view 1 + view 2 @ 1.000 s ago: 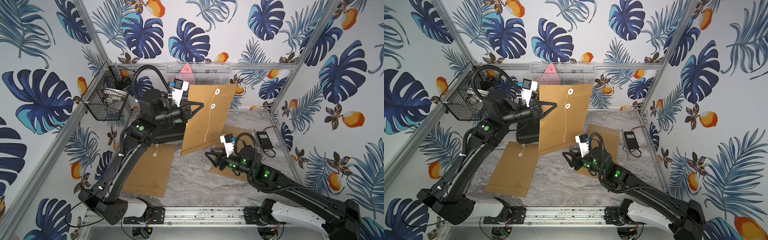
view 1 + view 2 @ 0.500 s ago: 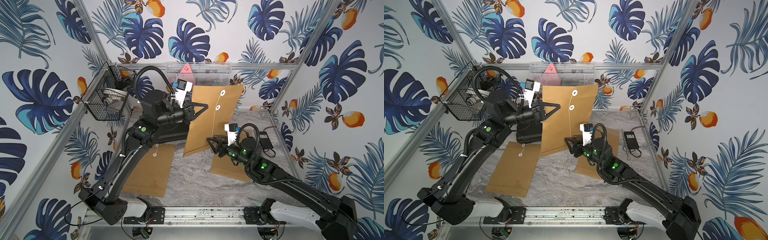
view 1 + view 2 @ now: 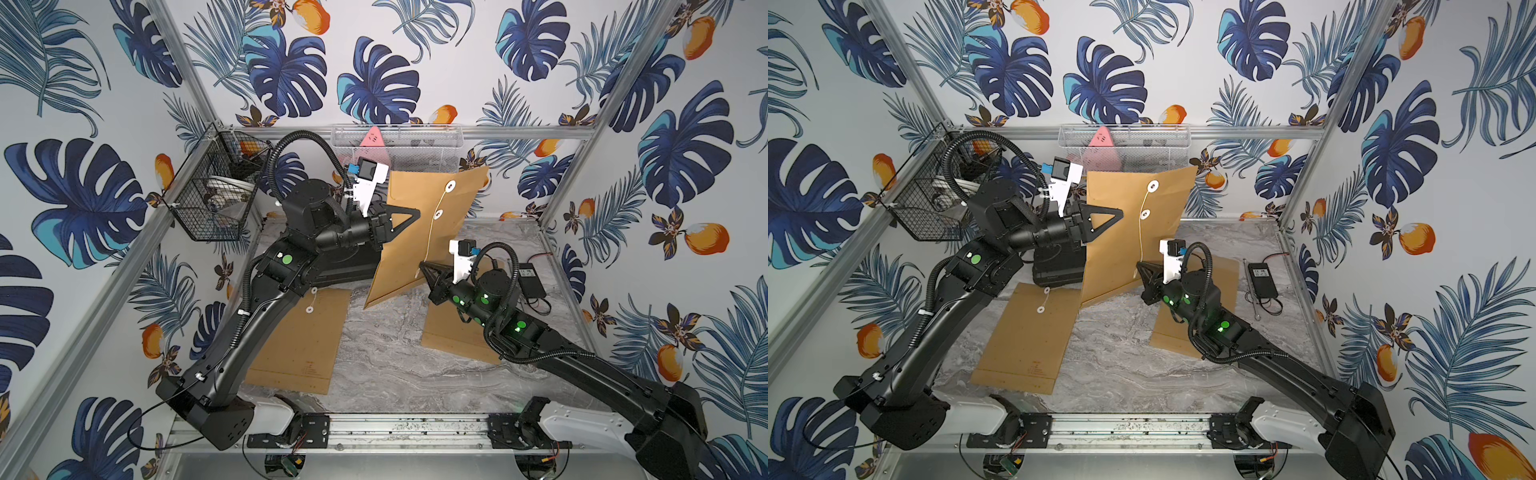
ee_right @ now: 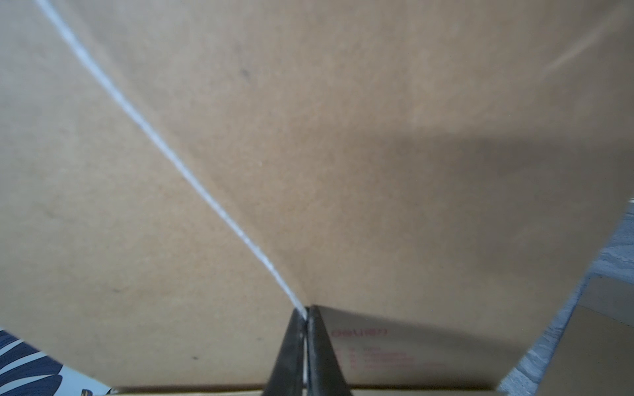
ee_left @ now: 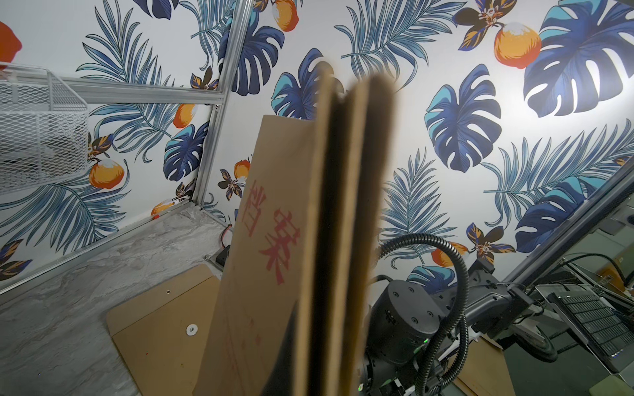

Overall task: Close the mouth of the file bag
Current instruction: Close the file bag.

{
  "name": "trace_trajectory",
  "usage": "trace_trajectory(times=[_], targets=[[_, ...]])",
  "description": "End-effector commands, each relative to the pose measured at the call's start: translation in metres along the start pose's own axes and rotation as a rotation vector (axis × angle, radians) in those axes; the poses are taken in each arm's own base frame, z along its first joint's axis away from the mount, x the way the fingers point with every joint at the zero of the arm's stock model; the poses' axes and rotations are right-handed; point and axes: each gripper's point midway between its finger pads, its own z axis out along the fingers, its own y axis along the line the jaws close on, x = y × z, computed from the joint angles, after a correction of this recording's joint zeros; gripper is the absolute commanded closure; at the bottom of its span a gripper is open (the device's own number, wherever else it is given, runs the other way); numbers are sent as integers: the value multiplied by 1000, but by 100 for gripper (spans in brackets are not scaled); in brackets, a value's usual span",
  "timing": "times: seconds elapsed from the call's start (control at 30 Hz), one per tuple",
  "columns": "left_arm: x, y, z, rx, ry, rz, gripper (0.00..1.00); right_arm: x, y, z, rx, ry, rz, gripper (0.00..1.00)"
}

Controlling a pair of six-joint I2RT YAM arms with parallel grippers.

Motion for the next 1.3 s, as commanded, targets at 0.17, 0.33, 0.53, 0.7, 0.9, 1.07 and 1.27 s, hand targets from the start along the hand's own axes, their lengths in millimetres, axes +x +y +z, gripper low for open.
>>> trace_trajectory(times=[0.17,0.33,0.53,0.7,0.9,1.07,1.27], targets=[[-8,-10,1,49,-14,38,100,1,8,2,-42,20,7,100],[-2,-16,1,86,15,31,100,1,4,6,-25,44,24,100],[8,-21,-1,120,57,23,100,-1,-5,6,-12,69,37,100],[13,-19,-2,112,69,17,100,-6,-17,2,24,78,40,100],[16,-4,-10,52,86,8,100,-17,-44,-10,139,92,25,100],[23,11,-18,10,88,-10,100,-28,-63,-22,220,90,15,100],[35,18,-21,-5,112,-32,100,-44,-72,-28,280,83,-20,100]])
